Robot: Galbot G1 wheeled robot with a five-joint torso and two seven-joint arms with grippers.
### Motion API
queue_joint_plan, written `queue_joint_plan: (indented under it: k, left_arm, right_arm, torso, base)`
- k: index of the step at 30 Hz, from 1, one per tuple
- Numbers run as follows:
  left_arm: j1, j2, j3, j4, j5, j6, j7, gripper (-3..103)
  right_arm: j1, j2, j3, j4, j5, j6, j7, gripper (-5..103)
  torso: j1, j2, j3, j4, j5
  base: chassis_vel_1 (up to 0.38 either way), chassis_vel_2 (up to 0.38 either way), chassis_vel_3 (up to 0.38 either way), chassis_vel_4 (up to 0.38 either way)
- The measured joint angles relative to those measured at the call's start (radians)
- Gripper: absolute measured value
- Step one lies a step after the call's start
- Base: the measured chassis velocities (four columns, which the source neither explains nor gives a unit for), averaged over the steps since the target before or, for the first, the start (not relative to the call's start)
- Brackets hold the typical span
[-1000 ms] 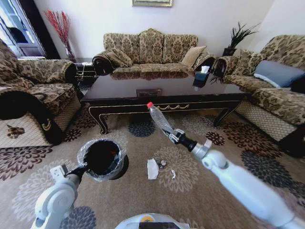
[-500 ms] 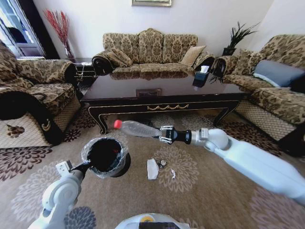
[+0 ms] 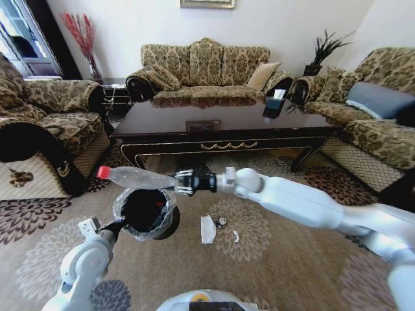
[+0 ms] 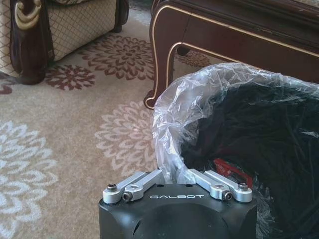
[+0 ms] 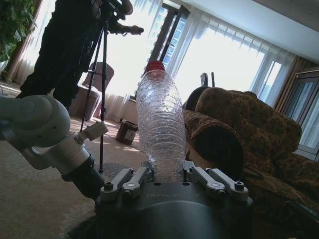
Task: Move to the front of the table and pick up the trash from the floor, then place it into the trash bin.
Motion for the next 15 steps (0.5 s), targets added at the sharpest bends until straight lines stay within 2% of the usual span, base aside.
queue_joint_plan:
  k: [5,15]
  left_arm:
    - [0.0,0.004,-0.009,-0.006,-0.007,0.0,-0.001,2]
    - [0.01,-0.038,-0.016,-0.037,-0.014,0.0,-0.006,2]
  right_arm:
    - [0.018,0.041,-0.038,-0.05,-0.023,-0.003,-0.001,25]
    - [0.015,0.159,-0.136,-0.137,-0.039,0.001,0.009,25]
  torso:
    - [0.0,0.0,0.0,0.0001,-0.0001]
    - [0.0,0.0,0.0,0.0005,0.0]
  base:
    - [0.0,0.0,0.0,0.0]
    - [0.0,0.0,0.0,0.0]
